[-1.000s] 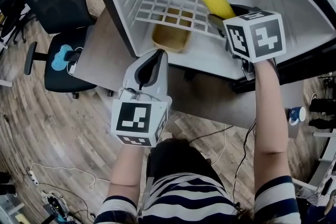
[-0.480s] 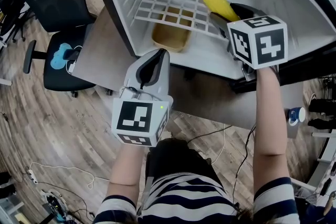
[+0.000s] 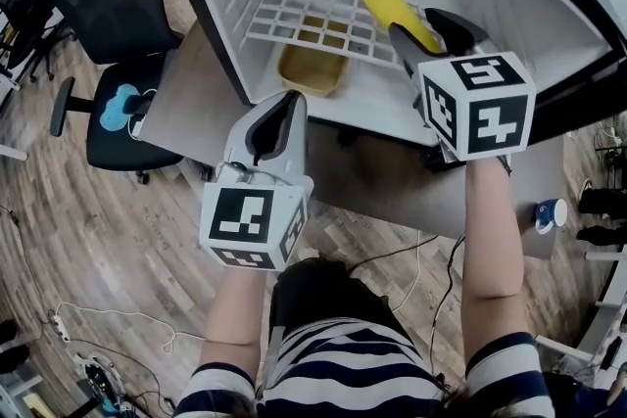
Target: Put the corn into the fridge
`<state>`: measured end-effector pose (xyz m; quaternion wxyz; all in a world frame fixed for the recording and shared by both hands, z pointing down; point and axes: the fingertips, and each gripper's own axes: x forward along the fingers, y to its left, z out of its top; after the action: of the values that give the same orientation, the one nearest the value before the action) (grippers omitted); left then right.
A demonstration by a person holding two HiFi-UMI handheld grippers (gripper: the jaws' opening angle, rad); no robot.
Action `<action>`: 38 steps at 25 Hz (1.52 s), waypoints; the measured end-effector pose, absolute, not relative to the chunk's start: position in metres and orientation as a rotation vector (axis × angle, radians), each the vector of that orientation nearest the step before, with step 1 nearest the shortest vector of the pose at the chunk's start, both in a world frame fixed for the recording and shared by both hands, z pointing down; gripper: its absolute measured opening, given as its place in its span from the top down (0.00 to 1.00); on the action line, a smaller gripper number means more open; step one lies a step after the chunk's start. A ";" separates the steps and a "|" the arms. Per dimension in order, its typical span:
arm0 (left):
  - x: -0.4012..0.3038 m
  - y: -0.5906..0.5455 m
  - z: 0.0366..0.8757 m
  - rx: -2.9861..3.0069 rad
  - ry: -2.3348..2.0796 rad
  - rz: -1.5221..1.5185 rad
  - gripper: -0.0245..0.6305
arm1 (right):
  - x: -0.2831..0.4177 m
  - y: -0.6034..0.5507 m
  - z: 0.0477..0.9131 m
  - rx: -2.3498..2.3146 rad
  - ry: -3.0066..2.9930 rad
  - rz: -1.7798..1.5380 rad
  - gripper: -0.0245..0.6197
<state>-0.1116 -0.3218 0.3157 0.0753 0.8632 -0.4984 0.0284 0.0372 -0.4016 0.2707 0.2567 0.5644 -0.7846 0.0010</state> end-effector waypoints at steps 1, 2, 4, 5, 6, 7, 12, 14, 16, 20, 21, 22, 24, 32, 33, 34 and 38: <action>-0.110 -0.318 0.311 2.589 -1.506 0.076 0.96 | 0.038 -0.396 0.269 1.536 -2.138 -0.001 0.63; -0.109 -0.313 0.308 2.587 -1.518 0.070 0.96 | 0.039 -0.390 0.267 1.540 -2.147 -0.004 0.64; -0.107 -0.302 0.301 2.583 -1.537 0.066 0.96 | 0.041 -0.376 0.264 1.542 -2.168 -0.004 0.65; -0.107 -0.297 0.298 2.581 -1.549 0.064 0.96 | 0.042 -0.368 0.263 1.541 -2.180 0.000 0.65; -0.107 -0.292 0.294 2.579 -1.563 0.058 0.96 | 0.044 -0.361 0.262 1.540 -2.192 0.003 0.66; -0.108 -0.287 0.290 2.576 -1.578 0.047 0.96 | 0.046 -0.354 0.261 1.538 -2.203 0.004 0.67; -0.108 -0.262 0.281 2.568 -1.638 0.029 0.96 | 0.056 -0.324 0.260 1.555 -2.239 -0.007 0.70; -0.107 -0.252 0.280 2.561 -1.648 0.037 0.96 | 0.060 -0.312 0.260 1.567 -2.252 -0.004 0.71; -0.105 -0.243 0.279 2.557 -1.652 0.040 0.96 | 0.063 -0.300 0.261 1.572 -2.264 0.002 0.72; -0.099 -0.225 0.275 2.562 -1.665 0.068 0.96 | 0.073 -0.279 0.263 1.587 -2.285 0.019 0.73; -0.097 -0.220 0.274 2.561 -1.665 0.072 0.96 | 0.076 -0.273 0.263 1.592 -2.289 0.026 0.74; -0.096 -0.216 0.273 2.560 -1.666 0.075 0.96 | 0.078 -0.268 0.263 1.598 -2.294 0.033 0.74; -0.096 -0.208 0.271 2.559 -1.670 0.080 0.96 | 0.083 -0.259 0.264 1.613 -2.303 0.049 0.76; -0.091 -0.183 0.265 2.557 -1.687 0.096 0.96 | 0.101 -0.223 0.270 1.654 -2.330 0.097 0.79; -0.090 -0.180 0.265 2.554 -1.682 0.096 0.96 | 0.102 -0.219 0.271 1.657 -2.330 0.104 0.80; -0.089 -0.178 0.265 2.550 -1.670 0.093 0.96 | 0.103 -0.215 0.274 1.660 -2.329 0.115 0.81; -0.086 -0.170 0.266 2.531 -1.613 0.066 0.96 | 0.106 -0.200 0.287 1.669 -2.331 0.179 0.86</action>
<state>-0.0863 -0.1697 0.2662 0.0696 0.8411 -0.5360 0.0220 0.1055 -0.1996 0.2872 0.1344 0.5757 -0.8042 0.0618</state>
